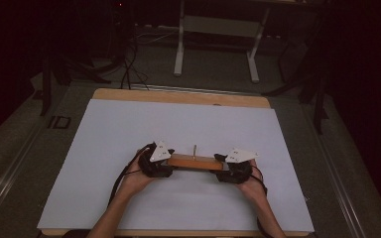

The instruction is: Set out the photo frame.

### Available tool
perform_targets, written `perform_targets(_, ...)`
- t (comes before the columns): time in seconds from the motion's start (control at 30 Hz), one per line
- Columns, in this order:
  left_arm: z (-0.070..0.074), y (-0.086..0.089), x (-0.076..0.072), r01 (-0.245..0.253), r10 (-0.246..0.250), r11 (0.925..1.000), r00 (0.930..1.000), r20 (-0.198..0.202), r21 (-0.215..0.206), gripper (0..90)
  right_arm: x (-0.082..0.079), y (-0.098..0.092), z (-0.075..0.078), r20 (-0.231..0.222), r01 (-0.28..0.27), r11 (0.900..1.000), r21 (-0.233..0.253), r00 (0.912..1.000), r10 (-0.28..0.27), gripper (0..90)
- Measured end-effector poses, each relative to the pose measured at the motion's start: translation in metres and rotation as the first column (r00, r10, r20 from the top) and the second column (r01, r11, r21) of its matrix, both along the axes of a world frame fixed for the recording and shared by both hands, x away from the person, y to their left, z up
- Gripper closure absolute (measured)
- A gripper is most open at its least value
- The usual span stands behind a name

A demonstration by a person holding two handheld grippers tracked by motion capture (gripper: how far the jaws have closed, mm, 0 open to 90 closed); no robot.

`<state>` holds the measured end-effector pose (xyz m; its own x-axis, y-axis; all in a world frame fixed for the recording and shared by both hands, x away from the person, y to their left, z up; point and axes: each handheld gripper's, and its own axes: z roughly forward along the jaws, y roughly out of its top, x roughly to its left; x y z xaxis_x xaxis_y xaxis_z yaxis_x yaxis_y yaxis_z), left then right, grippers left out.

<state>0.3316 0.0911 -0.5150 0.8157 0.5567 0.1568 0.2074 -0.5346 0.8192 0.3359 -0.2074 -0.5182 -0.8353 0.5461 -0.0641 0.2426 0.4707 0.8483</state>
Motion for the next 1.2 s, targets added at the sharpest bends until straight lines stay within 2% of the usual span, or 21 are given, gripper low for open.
perform_targets(0.4, 0.001, -0.005, -0.006, 0.009, -0.013, 0.9983, 0.9972, 0.074, 0.057, 51.1, -0.002, 0.001, 0.003, 0.030, 0.001, 1.000, -0.020, 0.9995, 0.000, 46.8)
perform_targets(0.63, 0.003, -0.008, -0.009, 0.020, -0.031, 0.9945, 0.9935, 0.110, 0.102, 54.2, -0.004, 0.002, 0.005, 0.054, -0.001, 0.999, -0.043, 0.9985, 0.003, 47.6)
perform_targets(0.73, 0.004, -0.007, -0.011, 0.025, -0.039, 0.9937, 0.9910, 0.128, 0.109, 55.6, -0.005, 0.001, 0.007, 0.065, 0.001, 0.999, -0.047, 0.9979, 0.002, 48.7)
perform_targets(0.97, 0.005, -0.008, -0.012, 0.029, -0.049, 0.9906, 0.9880, 0.146, 0.133, 57.4, -0.007, 0.000, 0.010, 0.074, -0.002, 0.999, -0.043, 0.9972, 0.005, 50.4)
perform_targets(1.2, 0.007, -0.008, -0.014, 0.037, -0.056, 0.9908, 0.9870, 0.150, 0.130, 57.9, -0.008, -0.002, 0.013, 0.083, -0.011, 0.998, -0.055, 0.9964, 0.015, 51.9)
